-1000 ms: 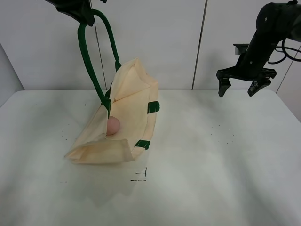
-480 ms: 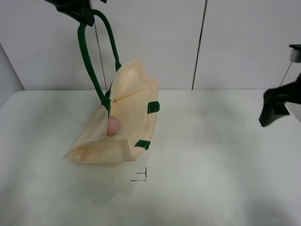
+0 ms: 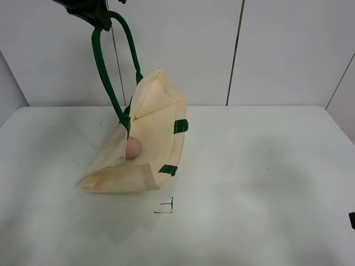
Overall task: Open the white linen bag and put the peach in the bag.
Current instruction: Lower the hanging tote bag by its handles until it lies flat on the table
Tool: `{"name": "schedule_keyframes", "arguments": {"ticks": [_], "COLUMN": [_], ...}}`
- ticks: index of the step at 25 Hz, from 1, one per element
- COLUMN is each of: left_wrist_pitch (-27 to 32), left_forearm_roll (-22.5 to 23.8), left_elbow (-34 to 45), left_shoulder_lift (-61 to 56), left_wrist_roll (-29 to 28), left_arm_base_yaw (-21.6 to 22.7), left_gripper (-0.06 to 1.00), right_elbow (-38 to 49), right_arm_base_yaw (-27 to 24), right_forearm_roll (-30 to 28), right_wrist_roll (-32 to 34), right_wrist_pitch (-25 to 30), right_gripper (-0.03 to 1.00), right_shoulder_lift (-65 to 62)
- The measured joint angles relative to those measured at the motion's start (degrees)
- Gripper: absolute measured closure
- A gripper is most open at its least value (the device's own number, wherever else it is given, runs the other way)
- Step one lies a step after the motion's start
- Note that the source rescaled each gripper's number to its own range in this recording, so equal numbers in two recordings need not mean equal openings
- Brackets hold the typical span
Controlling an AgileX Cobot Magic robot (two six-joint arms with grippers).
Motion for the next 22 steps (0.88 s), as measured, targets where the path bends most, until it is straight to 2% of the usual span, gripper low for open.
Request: {"name": "schedule_keyframes", "arguments": {"ticks": [4,8,15,22], "left_wrist_pitch": [0.0,0.0,0.0,0.0], "left_forearm_roll": [0.0,0.0,0.0,0.0], "left_elbow": [0.0,0.0,0.0,0.0], "left_shoulder_lift": [0.0,0.0,0.0,0.1], "left_wrist_roll": [0.0,0.0,0.0,0.0], "left_arm_base_yaw": [0.0,0.0,0.0,0.0], "left_gripper": [0.94,0.94,0.94,0.94], "right_elbow": [3.6,3.8,3.8,3.9], "right_arm_base_yaw": [0.0,0.0,-0.2,-3.5], "right_forearm_roll": [0.0,0.0,0.0,0.2], "right_wrist_roll": [0.0,0.0,0.0,0.0], "right_wrist_pitch": [-1.6,-1.9,-1.9,-2.0], "right_gripper": [-0.03,-0.03,-0.03,-0.03], "right_shoulder_lift": [-12.9,-19.9,-21.3,-26.8]}}
